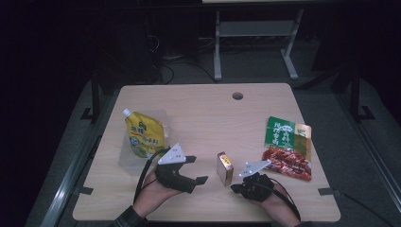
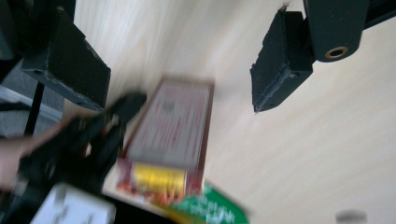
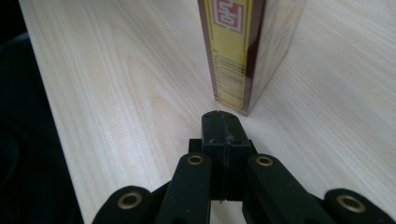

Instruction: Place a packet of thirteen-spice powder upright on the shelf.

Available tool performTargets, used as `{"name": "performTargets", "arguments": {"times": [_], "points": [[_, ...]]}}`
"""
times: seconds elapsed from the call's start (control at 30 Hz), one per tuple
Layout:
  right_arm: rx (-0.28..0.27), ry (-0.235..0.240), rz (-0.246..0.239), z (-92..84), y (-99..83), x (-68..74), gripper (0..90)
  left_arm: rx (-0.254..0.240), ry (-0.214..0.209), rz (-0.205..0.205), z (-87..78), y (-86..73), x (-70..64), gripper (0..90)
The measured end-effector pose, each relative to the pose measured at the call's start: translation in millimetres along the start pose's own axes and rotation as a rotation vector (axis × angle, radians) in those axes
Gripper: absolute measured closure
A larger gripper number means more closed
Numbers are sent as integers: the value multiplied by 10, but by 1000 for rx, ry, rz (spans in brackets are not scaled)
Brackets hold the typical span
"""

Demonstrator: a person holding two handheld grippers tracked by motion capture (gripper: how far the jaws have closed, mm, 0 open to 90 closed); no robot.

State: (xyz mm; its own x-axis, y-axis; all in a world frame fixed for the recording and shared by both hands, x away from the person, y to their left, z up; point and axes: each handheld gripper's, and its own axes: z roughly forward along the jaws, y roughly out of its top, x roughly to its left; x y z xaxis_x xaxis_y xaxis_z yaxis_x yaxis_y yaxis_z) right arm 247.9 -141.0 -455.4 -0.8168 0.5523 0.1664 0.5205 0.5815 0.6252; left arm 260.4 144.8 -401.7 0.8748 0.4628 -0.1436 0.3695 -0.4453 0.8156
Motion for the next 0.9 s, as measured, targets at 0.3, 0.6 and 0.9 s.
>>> {"name": "performTargets", "arguments": {"times": [0.3, 0.6, 0.9], "points": [[4, -38, -6, 66, 55, -16, 900, 50, 3, -45, -132, -408, -16, 190], [-4, -52, 8, 97, 108, -97, 900, 76, -9, -66, -216, -593, -47, 181], [-10, -47, 27, 153, 204, -252, 900, 92, -26, -47, -141, -602, -45, 181]]}}
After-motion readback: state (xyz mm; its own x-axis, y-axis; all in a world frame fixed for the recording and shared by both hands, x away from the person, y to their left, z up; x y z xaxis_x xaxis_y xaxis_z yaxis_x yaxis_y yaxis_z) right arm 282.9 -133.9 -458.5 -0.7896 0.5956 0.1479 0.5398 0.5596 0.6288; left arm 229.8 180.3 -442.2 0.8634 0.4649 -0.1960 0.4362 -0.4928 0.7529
